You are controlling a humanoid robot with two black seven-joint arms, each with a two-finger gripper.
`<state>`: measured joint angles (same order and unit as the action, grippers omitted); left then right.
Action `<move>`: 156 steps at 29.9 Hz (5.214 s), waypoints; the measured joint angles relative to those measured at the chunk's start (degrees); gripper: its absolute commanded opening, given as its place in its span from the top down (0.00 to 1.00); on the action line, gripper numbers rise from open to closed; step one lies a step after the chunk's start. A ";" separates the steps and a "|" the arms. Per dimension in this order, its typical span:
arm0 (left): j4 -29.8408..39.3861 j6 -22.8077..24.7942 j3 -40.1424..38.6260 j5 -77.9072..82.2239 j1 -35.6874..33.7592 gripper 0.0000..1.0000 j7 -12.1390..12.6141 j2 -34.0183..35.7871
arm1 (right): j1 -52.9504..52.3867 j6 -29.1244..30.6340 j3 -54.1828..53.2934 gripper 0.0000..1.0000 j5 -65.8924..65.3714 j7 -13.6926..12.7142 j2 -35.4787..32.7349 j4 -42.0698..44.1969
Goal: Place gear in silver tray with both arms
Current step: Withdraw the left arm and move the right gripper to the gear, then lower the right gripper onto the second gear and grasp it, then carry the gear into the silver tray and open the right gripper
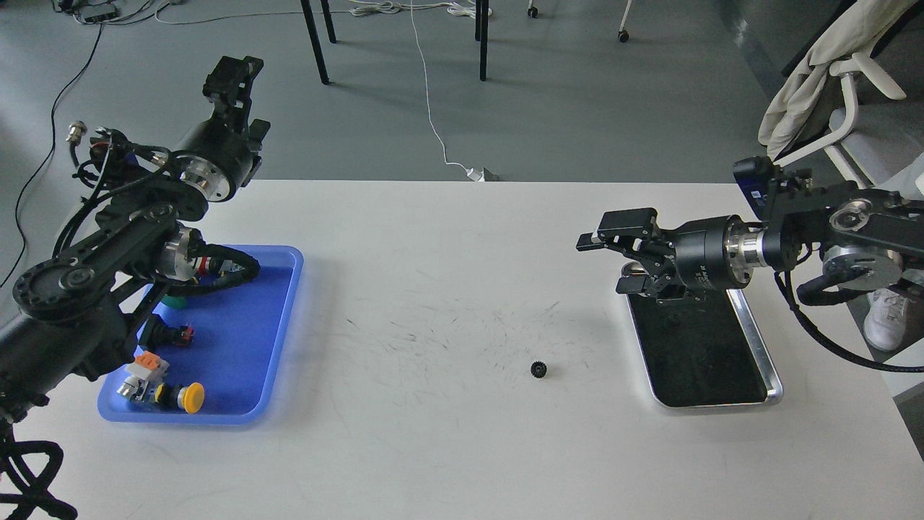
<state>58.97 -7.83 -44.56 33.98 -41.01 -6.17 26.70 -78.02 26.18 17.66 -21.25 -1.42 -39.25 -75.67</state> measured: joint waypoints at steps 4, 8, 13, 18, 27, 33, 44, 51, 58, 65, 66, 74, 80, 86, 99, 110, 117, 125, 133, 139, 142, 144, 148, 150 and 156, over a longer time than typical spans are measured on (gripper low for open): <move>0.01 4.45 0.10 -7.19 0.10 0.02 0.51 1.88 | -6.60 -1.31 9.19 0.02 -3.07 -0.01 8.68 -0.39; 0.01 5.25 0.08 -8.72 0.60 0.02 0.61 2.16 | -8.24 -3.18 13.59 0.02 -5.51 -0.04 15.52 -1.04; 0.01 5.12 0.01 -8.80 0.74 0.02 0.53 2.00 | -9.20 -3.45 16.77 0.02 -7.31 -1.94 19.71 -0.90; 0.00 4.59 -0.01 -8.69 0.76 0.02 0.02 1.71 | -11.06 -1.27 18.79 0.02 -7.56 -4.43 20.89 -1.11; 0.04 4.45 -0.09 -8.62 0.94 0.02 -0.30 1.66 | -11.36 -0.22 21.52 0.03 -7.47 -6.19 26.39 1.36; 0.10 4.41 -0.62 -8.62 1.02 0.02 -0.57 1.73 | -11.38 1.12 23.76 0.05 -7.46 -6.77 30.77 4.67; 2.49 3.20 -1.20 -8.33 1.37 0.02 -0.55 1.94 | -11.10 1.82 25.98 0.08 -7.52 -7.38 36.63 9.72; 2.56 3.00 -1.16 -8.31 1.50 0.02 -0.56 2.11 | -11.47 1.82 27.30 0.21 -7.61 -7.39 38.57 10.66; 2.56 2.79 -1.32 -8.31 1.52 0.02 -0.76 2.14 | -11.45 1.83 28.09 0.31 -8.19 -7.40 39.23 12.52; 2.57 2.14 -1.32 -8.31 1.51 0.02 -0.77 2.13 | -11.28 1.83 28.76 0.39 -8.27 -7.39 39.26 13.55; 2.63 2.12 -1.32 -8.31 1.51 0.02 -0.79 2.11 | -11.28 1.83 28.79 0.39 -8.27 -7.38 39.26 13.58; 3.08 2.03 -1.32 -8.31 1.51 0.02 -0.81 2.04 | -11.19 1.83 28.80 0.39 -8.26 -7.37 39.26 13.67; 3.12 2.03 -1.32 -8.31 1.50 0.02 -0.81 2.11 | -11.41 1.83 28.21 0.39 -7.52 -7.36 39.26 13.58; 3.12 2.02 -1.32 -8.31 1.47 0.02 -0.80 2.13 | -11.44 1.83 27.90 0.39 -7.17 -7.28 39.26 13.50; 3.10 2.02 -1.97 -8.31 1.47 0.02 -0.77 2.13 | -11.18 1.83 27.86 0.39 -6.35 -7.21 39.25 13.53; 3.10 1.71 -2.11 -8.31 1.47 0.02 -0.77 2.13 | -10.95 1.83 27.90 0.46 -5.93 -6.86 39.25 13.35; 3.10 1.68 -2.11 -8.31 1.47 0.02 -0.77 2.13 | -10.84 1.83 27.86 0.62 -5.94 -6.79 39.25 13.19; 3.08 1.37 -2.11 -8.31 1.47 0.02 -0.77 1.97 | -10.80 1.83 27.92 0.93 -6.10 -6.76 39.25 13.18; 3.08 1.11 -2.01 -8.23 1.47 0.02 -0.71 1.56 | -11.38 1.83 27.30 0.93 -6.08 -6.68 39.23 13.11; 2.97 1.04 -1.92 -8.22 1.35 0.02 -0.68 1.35 | -15.60 1.82 22.35 0.93 -5.98 -6.72 35.08 9.84; 2.86 1.05 -1.86 -8.18 1.35 0.02 -0.68 1.36 | -17.65 1.83 20.61 0.93 -6.32 -6.69 27.16 6.30; 2.77 1.04 -1.84 -8.17 1.35 0.02 -0.71 1.39 | -18.58 1.82 20.33 0.92 -7.13 -6.64 20.61 3.00; 2.73 1.05 -1.83 -8.16 1.37 0.02 -0.76 1.38 | -18.27 1.83 20.43 0.91 -12.80 -6.56 9.39 -1.16; 2.72 1.04 -1.83 -8.15 1.41 0.02 -0.76 1.30 | -16.29 1.82 20.49 0.91 -16.56 -6.47 5.41 -1.62; 2.72 1.07 -1.84 -8.15 1.44 0.02 -0.77 1.25 | -8.26 1.83 20.15 0.91 -20.54 -6.44 3.04 -1.41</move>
<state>61.69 -6.76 -46.40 25.82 -39.57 -6.94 27.96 -86.28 28.01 37.81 -41.80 -7.86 -36.21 -77.08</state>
